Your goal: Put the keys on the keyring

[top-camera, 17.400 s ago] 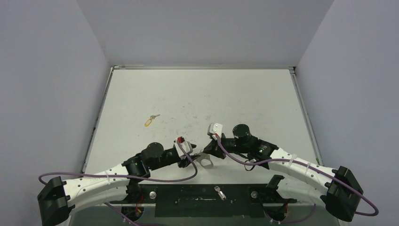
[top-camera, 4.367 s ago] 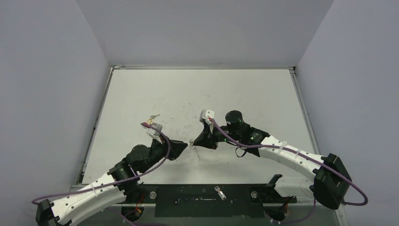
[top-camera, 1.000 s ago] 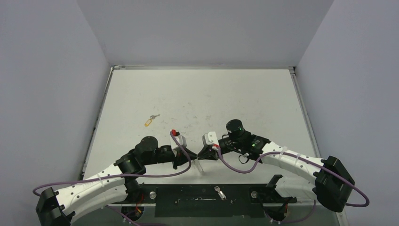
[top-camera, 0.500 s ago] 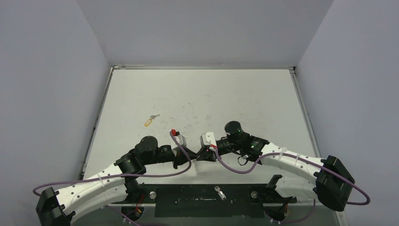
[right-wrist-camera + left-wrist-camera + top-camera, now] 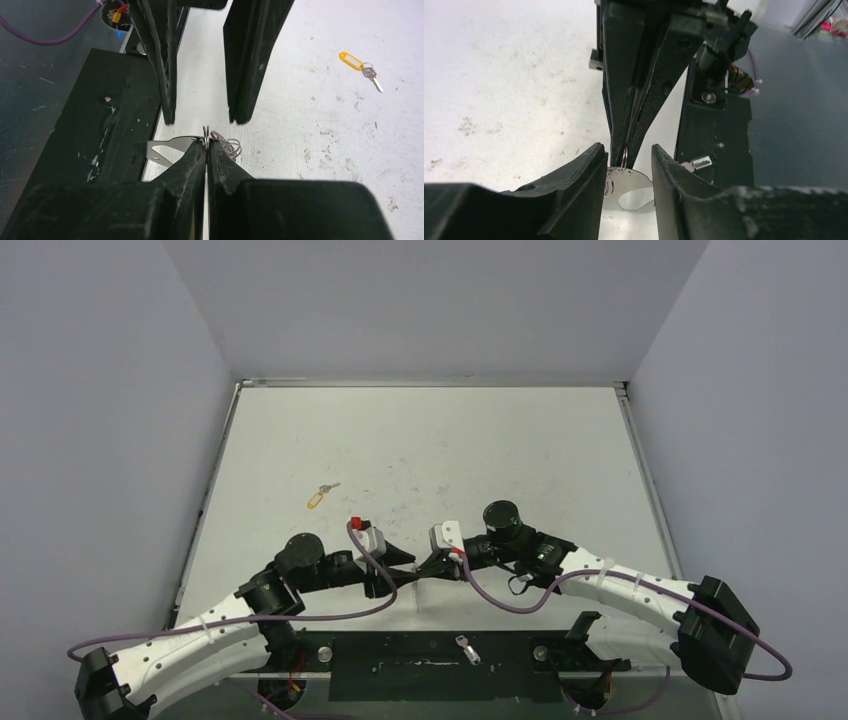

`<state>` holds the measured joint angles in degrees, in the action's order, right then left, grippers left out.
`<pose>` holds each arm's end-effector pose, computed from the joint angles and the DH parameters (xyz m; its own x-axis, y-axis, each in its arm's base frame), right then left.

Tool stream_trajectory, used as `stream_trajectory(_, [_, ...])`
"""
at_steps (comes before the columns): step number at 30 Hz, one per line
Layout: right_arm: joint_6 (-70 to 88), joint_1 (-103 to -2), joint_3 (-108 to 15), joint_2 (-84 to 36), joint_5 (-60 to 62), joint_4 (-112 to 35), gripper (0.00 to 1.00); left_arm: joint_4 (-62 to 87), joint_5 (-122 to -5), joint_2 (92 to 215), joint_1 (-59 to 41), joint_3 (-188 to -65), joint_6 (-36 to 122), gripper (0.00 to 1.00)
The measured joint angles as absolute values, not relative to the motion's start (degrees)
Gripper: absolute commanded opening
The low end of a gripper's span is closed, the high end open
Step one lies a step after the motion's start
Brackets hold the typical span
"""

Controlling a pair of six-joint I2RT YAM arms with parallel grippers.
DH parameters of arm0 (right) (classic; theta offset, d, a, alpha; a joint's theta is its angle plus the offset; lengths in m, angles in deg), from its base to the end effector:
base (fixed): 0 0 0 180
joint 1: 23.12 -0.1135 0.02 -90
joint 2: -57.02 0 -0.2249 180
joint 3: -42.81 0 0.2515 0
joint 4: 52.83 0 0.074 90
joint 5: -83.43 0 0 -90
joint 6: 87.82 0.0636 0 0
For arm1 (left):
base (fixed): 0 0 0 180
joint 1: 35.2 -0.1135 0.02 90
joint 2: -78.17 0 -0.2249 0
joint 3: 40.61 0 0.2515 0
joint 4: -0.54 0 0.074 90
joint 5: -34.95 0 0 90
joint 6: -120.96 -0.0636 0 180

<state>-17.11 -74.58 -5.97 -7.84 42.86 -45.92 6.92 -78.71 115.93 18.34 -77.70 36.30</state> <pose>0.1319 0.2431 0.2024 0.0823 -0.2415 -0.9669 -0.9718 -0.2347 -0.0241 0.1131 -0.1961 0.2320 -0.1632 0.0774 -0.9835 0.9623 0.2322 -0.1414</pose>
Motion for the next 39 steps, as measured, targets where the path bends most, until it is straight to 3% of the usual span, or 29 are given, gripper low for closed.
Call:
stream_trajectory(11, [-11.3, -74.4, -0.7, -5.4, 43.0, -56.8, 0.0, -1.6, -76.2, 103.1, 18.3, -67.2, 36.0, 0.32])
stream_trajectory(20, [-8.7, -74.4, -0.7, -5.4, 43.3, -60.6, 0.0, -5.2, -76.3, 104.8, 18.3, -64.6, 34.5, 0.3])
stream_trajectory(28, [-8.6, -74.4, -0.7, -5.4, 43.4, -60.8, 0.0, -8.5, -76.3, 107.8, 18.3, -64.6, 33.4, 0.22])
stream_trajectory(39, [-8.6, -74.3, -0.7, -5.4, 43.4, -60.8, 0.0, -10.0, -76.4, 107.5, 18.3, -64.6, 32.7, 0.3])
